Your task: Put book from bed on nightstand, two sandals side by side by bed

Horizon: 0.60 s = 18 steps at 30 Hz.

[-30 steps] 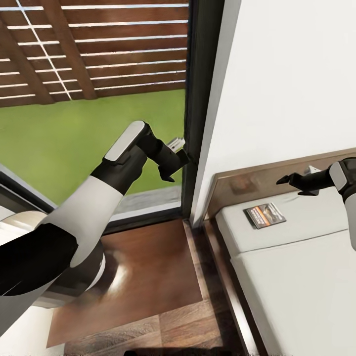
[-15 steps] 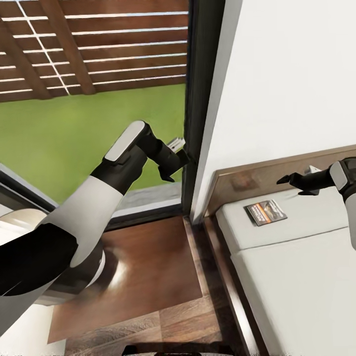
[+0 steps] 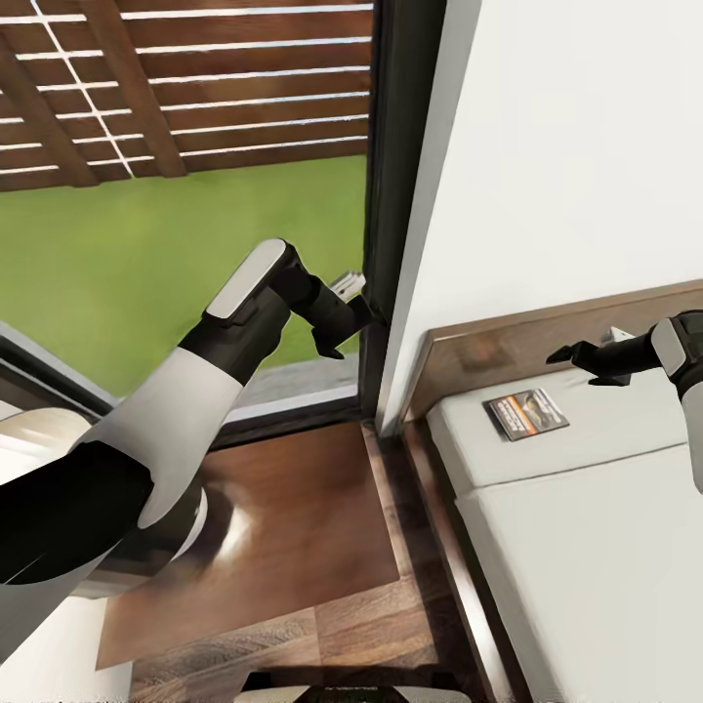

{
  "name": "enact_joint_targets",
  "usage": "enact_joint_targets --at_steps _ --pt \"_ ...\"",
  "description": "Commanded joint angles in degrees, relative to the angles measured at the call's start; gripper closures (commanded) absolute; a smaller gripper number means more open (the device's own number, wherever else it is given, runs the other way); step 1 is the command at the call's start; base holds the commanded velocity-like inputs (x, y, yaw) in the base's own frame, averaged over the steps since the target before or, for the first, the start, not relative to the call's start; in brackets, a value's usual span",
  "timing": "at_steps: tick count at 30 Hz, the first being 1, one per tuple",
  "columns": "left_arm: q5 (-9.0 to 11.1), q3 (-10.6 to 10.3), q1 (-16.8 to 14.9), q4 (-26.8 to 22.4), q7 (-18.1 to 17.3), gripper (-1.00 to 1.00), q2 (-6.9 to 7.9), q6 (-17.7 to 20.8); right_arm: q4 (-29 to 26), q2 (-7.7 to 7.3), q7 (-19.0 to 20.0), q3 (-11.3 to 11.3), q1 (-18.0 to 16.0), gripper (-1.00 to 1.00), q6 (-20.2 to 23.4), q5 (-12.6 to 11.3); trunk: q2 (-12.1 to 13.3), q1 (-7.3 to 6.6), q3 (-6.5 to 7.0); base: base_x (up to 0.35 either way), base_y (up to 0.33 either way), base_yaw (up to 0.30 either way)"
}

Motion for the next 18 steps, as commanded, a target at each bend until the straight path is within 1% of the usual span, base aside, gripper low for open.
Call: enact_joint_targets --at_steps 1,18 --pt "0.2 0.0 -0.1 0.0 0.4 -1.0 0.0 0.4 0.0 0.04 0.3 -0.4 0.0 -1.0 0.2 0.5 0.0 0.01 -0.14 0.0 0.005 0.0" --pt "-0.1 -0.1 0.0 -0.1 0.2 -1.0 0.01 0.4 -0.1 0.02 0.2 -0.5 0.0 -1.0 0.1 0.5 0.0 0.01 -1.72 0.011 0.01 0.0"
